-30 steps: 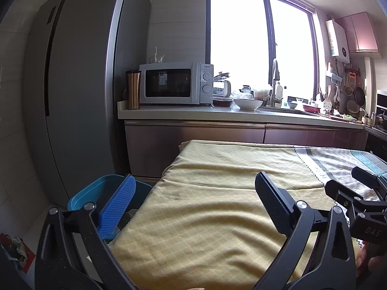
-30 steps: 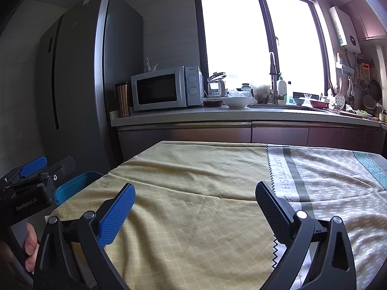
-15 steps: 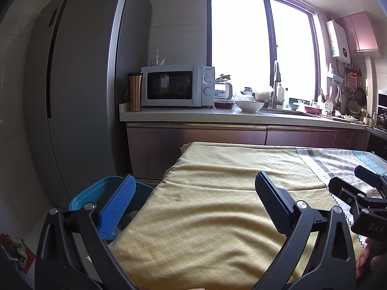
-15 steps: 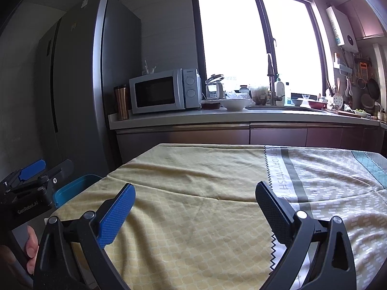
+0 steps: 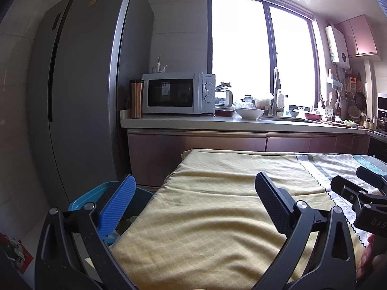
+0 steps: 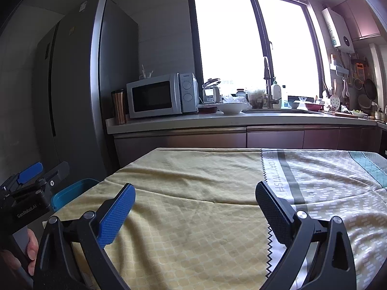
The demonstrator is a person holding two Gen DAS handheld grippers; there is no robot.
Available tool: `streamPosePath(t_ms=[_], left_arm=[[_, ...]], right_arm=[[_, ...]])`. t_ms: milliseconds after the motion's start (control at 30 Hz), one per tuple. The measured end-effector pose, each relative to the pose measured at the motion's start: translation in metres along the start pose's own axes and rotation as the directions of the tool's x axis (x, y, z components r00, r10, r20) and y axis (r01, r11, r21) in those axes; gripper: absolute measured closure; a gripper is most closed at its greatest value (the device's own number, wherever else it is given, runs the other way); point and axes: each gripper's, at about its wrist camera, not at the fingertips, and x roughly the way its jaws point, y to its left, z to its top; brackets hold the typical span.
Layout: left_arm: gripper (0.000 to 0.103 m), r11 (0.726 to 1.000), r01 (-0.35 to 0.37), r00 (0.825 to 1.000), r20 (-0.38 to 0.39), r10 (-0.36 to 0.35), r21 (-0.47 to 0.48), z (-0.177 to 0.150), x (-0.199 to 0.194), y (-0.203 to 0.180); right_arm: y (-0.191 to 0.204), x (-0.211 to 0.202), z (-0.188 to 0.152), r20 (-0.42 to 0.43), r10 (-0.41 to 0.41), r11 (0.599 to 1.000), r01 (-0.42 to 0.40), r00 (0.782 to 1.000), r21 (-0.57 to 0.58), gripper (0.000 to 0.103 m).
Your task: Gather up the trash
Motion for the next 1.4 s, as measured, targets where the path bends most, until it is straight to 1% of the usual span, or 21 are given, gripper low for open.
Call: streamPosePath(t_ms=[1400], left_arm=[[0.006, 1.0, -0.004, 1.0, -0.012, 0.004, 0.011, 0.0002, 0.0023, -0.0016]], right_arm=[[-0.0002, -0.0003, 0.0044, 0.01, 0.015, 1.0, -0.015, 1.0, 0.003, 0.007]])
